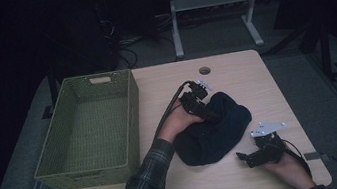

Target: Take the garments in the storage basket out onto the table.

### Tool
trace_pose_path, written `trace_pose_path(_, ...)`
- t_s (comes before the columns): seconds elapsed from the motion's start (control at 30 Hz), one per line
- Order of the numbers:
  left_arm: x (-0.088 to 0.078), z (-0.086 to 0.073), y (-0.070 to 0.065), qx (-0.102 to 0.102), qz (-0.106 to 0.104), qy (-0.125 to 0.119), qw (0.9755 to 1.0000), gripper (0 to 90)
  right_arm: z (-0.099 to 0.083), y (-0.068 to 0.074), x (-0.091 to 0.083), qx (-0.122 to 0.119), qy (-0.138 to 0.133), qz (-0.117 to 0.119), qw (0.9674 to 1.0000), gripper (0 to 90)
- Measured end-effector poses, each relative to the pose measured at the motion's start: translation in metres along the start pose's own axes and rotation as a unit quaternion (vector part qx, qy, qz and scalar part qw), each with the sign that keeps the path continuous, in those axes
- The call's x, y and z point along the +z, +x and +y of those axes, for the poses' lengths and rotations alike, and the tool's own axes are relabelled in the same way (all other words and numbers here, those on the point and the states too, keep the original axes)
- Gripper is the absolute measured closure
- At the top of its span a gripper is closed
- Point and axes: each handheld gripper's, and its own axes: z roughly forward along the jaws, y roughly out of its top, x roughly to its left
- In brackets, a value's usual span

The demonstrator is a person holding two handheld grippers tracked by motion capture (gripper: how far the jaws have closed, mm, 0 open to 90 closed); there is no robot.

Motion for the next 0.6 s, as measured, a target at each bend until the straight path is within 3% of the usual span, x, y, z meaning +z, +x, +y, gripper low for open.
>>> trace_pose_path(0.37,-0.044,-0.011,-0.004,-0.002,0.027,-0.020,0.9994,30.1,0.000,0.000,0.000,0.002,0.001,0.000,1.0000,2.3)
trace_pose_path(0.53,-0.068,-0.027,-0.009,-0.012,0.036,-0.027,0.9989,40.3,0.000,0.000,0.000,0.001,0.001,0.000,1.0000,2.3)
trace_pose_path(0.6,-0.073,-0.033,-0.011,-0.015,0.038,-0.026,0.9988,49.2,0.000,0.000,0.000,0.001,0.001,0.000,1.0000,2.3)
